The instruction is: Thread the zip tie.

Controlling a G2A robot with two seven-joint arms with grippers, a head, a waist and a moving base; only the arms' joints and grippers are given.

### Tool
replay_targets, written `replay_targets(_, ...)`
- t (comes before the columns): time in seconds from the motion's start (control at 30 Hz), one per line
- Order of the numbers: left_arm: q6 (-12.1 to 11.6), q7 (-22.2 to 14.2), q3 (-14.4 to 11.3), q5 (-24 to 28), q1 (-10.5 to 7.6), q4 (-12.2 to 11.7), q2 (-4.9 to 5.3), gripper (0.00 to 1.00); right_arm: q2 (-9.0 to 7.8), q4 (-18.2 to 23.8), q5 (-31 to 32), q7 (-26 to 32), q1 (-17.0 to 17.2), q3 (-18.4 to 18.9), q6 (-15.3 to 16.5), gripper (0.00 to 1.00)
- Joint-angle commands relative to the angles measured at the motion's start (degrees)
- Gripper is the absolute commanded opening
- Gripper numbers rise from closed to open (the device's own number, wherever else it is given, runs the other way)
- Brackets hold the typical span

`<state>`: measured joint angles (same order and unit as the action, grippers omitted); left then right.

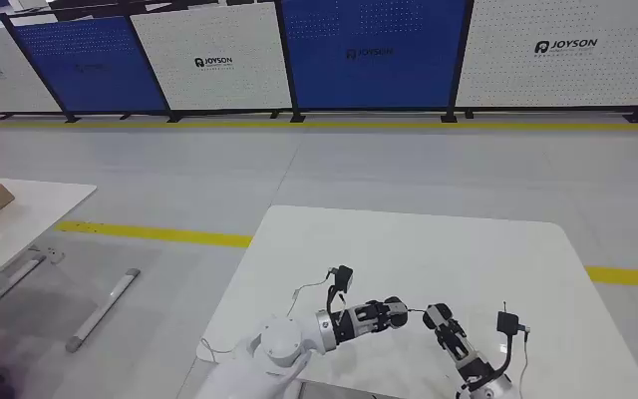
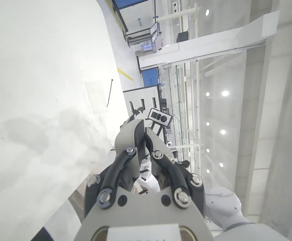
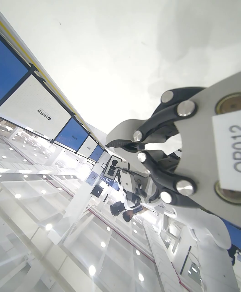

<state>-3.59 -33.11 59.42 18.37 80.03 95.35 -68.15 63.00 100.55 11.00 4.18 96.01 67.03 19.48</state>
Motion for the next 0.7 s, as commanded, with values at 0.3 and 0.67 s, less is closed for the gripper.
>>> replay_targets(0.3, 4.9, -0.5, -0.5, 0.5, -2.45, -1.5, 0.21, 0.00, -0.29, 0.5, 0.4, 0.5, 0.6, 0.3, 0.0, 0.00)
replay_targets(0.67, 5.2, 8.6, -3.1, -8.8, -1.68, 0.5, 0.12, 0.00, -0.39, 0.2, 0.0, 0.1, 0.5, 0.2, 0.0, 0.00)
